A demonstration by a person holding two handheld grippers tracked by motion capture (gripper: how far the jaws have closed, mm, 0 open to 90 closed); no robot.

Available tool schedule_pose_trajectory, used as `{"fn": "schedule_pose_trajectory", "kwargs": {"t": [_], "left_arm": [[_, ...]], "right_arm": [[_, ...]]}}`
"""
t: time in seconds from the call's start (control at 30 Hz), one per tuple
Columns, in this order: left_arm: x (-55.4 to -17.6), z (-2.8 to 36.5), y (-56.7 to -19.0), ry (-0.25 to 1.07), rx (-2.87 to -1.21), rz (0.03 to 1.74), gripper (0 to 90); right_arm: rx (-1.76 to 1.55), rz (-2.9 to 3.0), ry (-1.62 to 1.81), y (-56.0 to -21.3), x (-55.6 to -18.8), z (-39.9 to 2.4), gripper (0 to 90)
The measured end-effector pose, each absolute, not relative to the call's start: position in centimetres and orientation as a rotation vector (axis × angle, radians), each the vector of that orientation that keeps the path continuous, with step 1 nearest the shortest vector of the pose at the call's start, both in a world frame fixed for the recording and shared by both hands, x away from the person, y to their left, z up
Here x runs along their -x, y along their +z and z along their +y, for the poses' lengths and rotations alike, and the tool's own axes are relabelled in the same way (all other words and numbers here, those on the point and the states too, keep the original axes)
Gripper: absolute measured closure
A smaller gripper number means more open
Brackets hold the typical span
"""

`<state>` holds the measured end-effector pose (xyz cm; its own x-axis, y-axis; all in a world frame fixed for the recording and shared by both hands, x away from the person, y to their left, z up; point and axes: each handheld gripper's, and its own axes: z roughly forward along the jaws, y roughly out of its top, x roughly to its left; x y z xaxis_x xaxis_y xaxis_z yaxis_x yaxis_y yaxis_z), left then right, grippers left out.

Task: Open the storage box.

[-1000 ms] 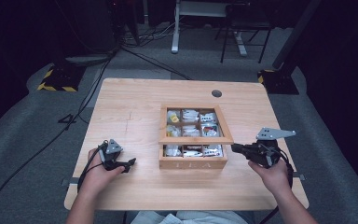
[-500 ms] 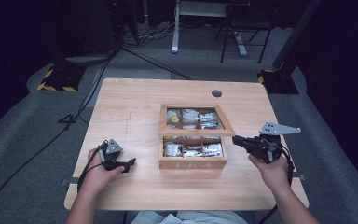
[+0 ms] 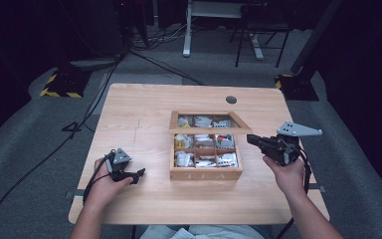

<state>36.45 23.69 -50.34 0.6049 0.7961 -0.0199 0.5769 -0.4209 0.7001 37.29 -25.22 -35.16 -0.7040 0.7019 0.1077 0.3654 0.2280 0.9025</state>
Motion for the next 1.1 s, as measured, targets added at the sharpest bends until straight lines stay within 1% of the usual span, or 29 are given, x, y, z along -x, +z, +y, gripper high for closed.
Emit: {"fn": "schedule_pose_trajectory", "kwargs": {"t": [0.53, 0.7, 0.83, 1.1], "left_arm": [[-36.5, 23.7, -50.3, 0.411, -2.147, 1.079, 23.3], [-36.5, 24.1, -50.3, 0.377, -2.124, 1.087, 23.3], [-36.5, 24.1, -50.3, 0.403, -2.154, 1.066, 23.4], [-36.6, 24.2, -50.3, 0.416, -2.161, 1.06, 23.2]], "right_arm": [[-0.987, 2.128, 1.484, -33.7, -38.6, -24.9, 90.0], [-0.983, 2.148, 1.477, -33.2, -39.2, -24.7, 90.0], [-0.992, 2.149, 1.477, -32.8, -39.6, -24.6, 90.0], [-1.002, 2.138, 1.502, -32.3, -40.3, -24.6, 90.0]]}}
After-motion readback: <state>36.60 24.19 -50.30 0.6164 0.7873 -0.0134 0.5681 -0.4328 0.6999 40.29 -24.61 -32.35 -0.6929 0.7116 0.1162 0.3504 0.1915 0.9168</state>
